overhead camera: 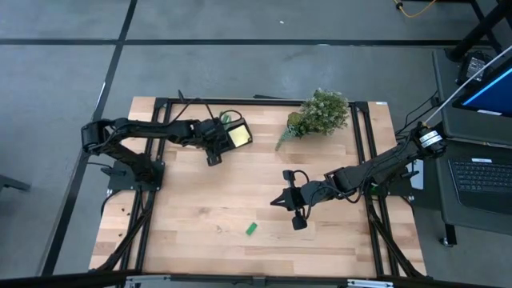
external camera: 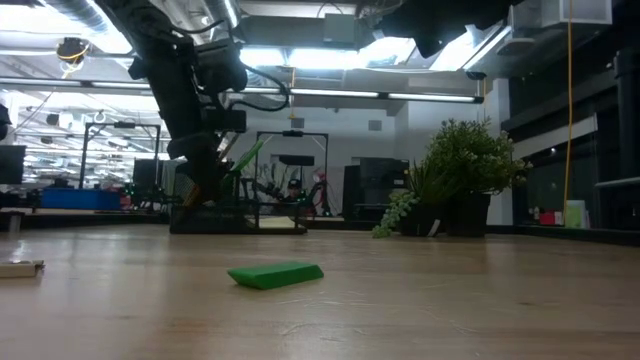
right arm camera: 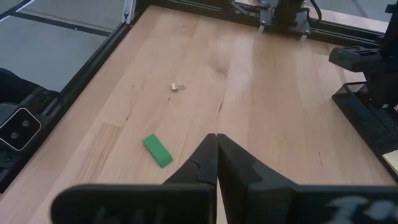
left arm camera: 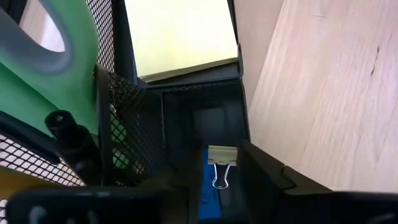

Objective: Pick and place office supplies into organizer
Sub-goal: Put the top white binder clip into the desk organizer, then put the white binder clip into the desk organizer

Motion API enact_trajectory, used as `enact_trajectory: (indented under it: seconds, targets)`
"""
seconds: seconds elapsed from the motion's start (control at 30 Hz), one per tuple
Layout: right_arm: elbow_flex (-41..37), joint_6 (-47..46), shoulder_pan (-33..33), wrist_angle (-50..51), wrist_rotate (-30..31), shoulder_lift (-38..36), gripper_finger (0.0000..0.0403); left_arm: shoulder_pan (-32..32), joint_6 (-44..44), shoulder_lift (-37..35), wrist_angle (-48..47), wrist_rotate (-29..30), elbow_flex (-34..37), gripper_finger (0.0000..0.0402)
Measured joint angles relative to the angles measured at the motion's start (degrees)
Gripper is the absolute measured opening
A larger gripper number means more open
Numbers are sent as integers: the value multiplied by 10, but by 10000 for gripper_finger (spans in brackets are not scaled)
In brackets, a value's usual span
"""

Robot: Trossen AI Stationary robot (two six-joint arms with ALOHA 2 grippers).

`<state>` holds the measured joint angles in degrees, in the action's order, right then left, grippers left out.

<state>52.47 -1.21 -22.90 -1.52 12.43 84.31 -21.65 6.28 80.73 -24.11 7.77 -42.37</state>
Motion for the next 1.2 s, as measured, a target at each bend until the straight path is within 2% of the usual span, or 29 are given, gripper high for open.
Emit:
enact_trajectory:
  seconds: [0.4,0.6,0.77,1.0,1.2]
  targets:
    - [0,0,0,0,0,0,10,2,-11,-1,-1,-3,0,115]
    - [0,1,0,0,0,0,10,7,-2,-22,-7,-24,-1,103]
    - [0,2,1,-3,0,0,10,22,5,-47,-53,-24,-33,77]
    - [0,4,2,-4,1,0,10,102,24,-88,-129,-31,-60,9]
    - [0,17,2,-8,1,0,10,216,-11,-113,-209,-24,-67,1]
